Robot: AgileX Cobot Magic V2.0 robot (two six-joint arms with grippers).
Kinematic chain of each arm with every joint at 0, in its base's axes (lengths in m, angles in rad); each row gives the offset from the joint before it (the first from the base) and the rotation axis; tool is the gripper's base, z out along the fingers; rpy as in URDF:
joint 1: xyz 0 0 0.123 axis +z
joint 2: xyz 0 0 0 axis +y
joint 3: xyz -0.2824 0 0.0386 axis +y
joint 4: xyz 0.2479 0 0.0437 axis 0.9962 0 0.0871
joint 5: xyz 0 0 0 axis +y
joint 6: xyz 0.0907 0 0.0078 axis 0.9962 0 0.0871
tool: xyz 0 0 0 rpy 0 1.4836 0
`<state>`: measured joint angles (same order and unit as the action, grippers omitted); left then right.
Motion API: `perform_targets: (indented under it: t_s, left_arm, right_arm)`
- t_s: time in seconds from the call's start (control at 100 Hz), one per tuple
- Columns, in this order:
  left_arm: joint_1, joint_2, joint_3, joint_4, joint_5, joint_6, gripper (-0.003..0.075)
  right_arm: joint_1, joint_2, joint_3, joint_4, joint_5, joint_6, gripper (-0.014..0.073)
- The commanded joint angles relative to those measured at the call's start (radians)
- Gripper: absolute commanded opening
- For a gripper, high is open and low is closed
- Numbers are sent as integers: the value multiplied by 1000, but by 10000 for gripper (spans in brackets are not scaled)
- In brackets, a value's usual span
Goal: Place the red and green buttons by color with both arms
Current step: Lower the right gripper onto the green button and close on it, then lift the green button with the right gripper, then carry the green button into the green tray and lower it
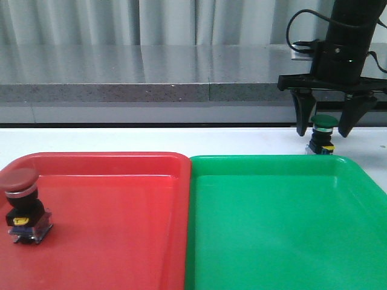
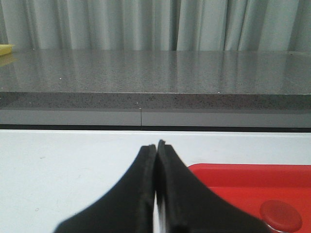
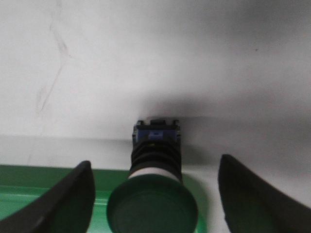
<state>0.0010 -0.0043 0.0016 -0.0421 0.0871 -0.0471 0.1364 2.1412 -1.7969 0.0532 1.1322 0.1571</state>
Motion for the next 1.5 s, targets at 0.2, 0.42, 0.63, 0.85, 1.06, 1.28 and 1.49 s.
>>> perform_targets:
  t_s: [0.2,0.42,0.63,0.85,1.06,1.28,1.49]
  left_arm:
    - [1,-32,11,-9,-87,-9,-20]
    - [1,-32,11,-9,-87,-9,-20]
    - [1,-32,11,-9,-87,-9,-20]
    - [1,-32,11,-9,-87,-9,-20]
    - [1,-32,11,-9,-87,-9,-20]
    - [1,-32,11,-9,-87,-9,-20]
    - [1,-32,11,-9,-87,-9,-20]
  right_arm:
    - [0,-64,-30,5,-11,-6,164]
    - [0,-134,-32,4,-13,-6,161]
    - [0,-233,-32,5,11,-4,161]
    - [0,-330,-30,6,82,8,161]
    - [26,-409,-27,6,114,53,161]
    - [130,-469,50,6,79,105,161]
    - [229,-498,218,6,-29,173,161]
